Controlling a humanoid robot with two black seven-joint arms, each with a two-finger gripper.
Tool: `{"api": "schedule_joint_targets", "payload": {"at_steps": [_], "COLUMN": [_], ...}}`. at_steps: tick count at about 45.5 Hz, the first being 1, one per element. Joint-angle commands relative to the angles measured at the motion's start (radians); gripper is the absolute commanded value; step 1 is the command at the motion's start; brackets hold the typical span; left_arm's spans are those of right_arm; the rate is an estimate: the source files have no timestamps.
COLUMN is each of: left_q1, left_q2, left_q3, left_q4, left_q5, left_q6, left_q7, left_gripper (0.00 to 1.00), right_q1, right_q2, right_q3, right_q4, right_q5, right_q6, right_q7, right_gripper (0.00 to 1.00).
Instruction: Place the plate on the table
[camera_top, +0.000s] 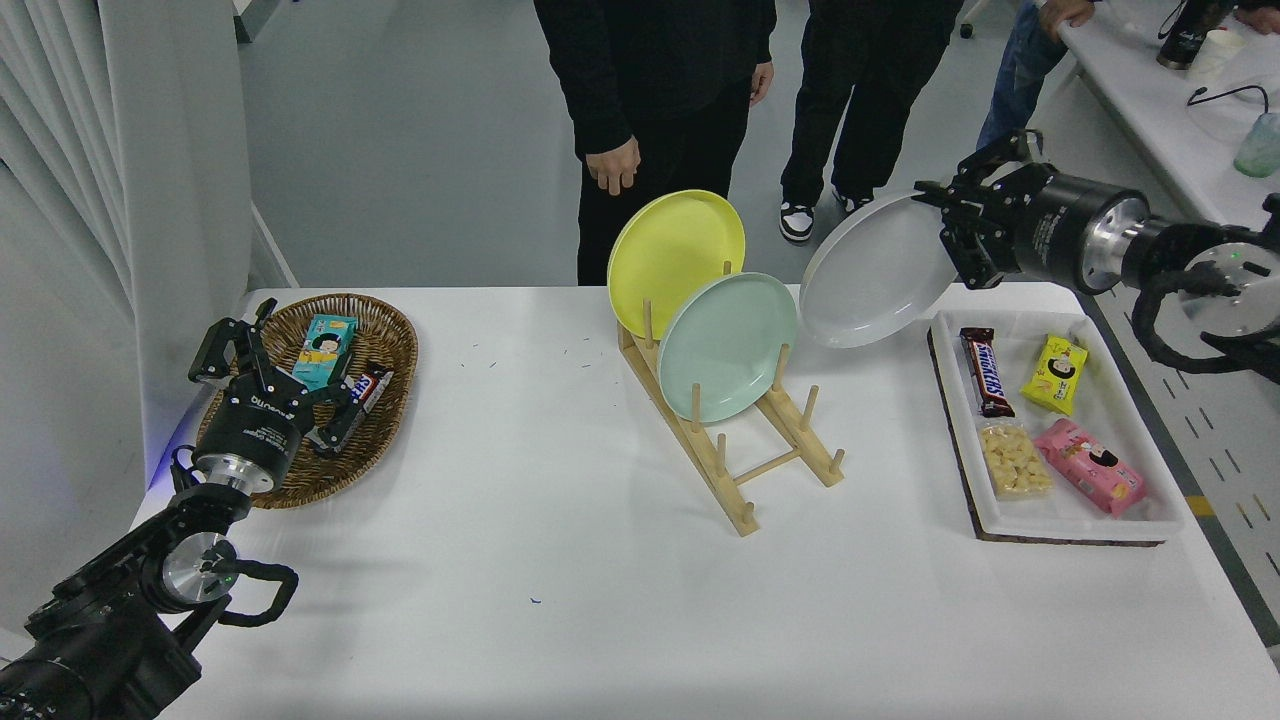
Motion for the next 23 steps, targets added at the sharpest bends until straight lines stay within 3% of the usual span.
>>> {"api": "schedule_joint_targets", "payload": {"at_steps": [1, 12, 23], "left_q1": [0.0, 0.0, 0.0], "left_q2": [0.0, 0.0, 0.0], "left_q3": [0.0, 0.0, 0.0], "left_q4": [0.001, 0.001, -0.001], "left_q5": [0.0, 0.0, 0.0], "left_q6": [0.0, 0.0, 0.0], "left_q7": [0.0, 0.0, 0.0], "left_gripper": [0.98, 0.98, 0.98], "right_q1": [-0.005, -0.003, -0.02], "right_q2": [-0.052, -0.118, -0.145], "right_q3": [-0.015, -0.097, -0.135], "right_q4": [-0.073, -0.093, -0.095], "right_q5": [0.122, 0.259, 0.259], "right_q6": [-0.004, -0.005, -0.036], "right_q7": [-0.032, -0.047, -0.042], "right_gripper": [0.0, 0.0, 0.0]}}
